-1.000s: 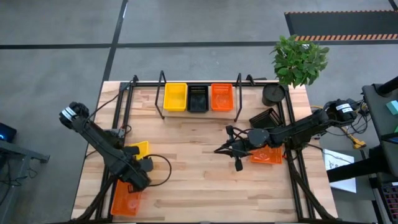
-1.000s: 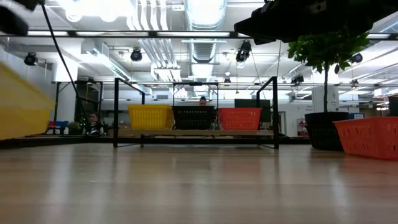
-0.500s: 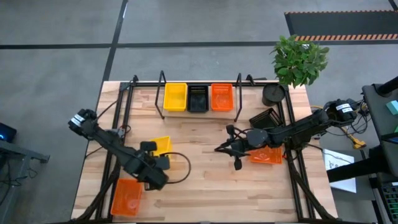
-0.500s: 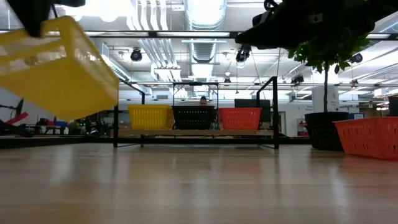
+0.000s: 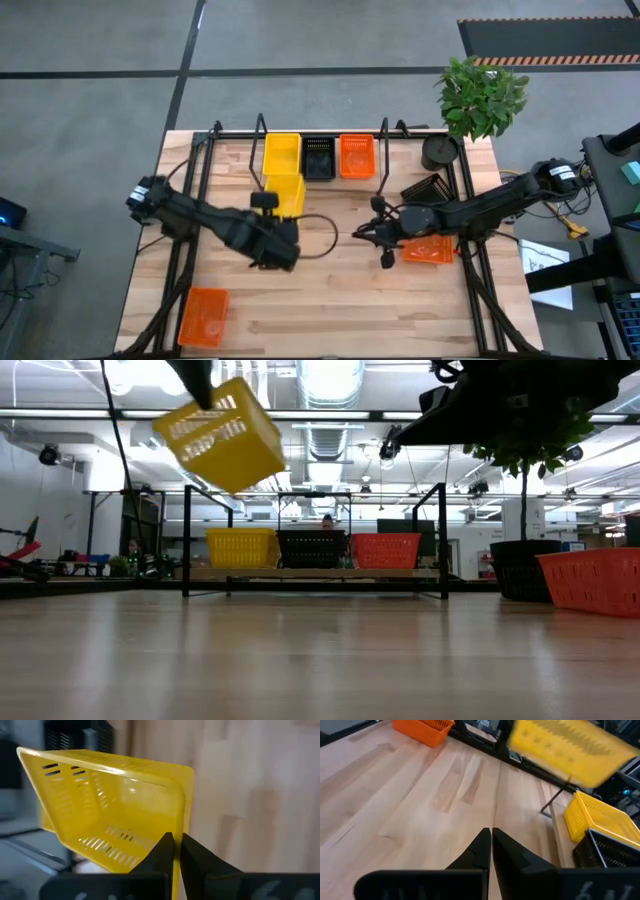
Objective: Stack baskets on shelf by color
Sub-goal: Stack the yellow bin on top of the other stacked yellow bins on the shelf
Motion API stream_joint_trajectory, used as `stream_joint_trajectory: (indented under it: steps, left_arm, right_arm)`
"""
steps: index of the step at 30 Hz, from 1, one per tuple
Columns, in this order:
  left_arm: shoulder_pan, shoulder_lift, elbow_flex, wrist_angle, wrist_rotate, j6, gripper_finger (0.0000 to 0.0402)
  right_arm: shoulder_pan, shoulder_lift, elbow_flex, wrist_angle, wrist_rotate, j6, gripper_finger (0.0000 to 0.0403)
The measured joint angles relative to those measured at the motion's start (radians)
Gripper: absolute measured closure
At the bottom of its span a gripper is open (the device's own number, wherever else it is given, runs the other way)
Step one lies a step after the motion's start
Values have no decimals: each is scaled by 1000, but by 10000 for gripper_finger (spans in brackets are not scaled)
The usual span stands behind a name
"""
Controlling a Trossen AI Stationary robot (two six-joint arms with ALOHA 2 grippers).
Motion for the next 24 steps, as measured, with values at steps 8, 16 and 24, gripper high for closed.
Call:
stream_joint_trajectory:
  steps: [8,16,24]
  left_arm:
    - [201,3,9,11,-87,238,401]
    - [390,42,7,41,-87,456,401]
    - [523,76,6,72,-83,490,401]
  right_arm:
    - [0,-87,-3,-113,2,49,394]
    - [0,-129,-11,-149,1,77,394]
    - [0,-131,-15,-172,0,84,394]
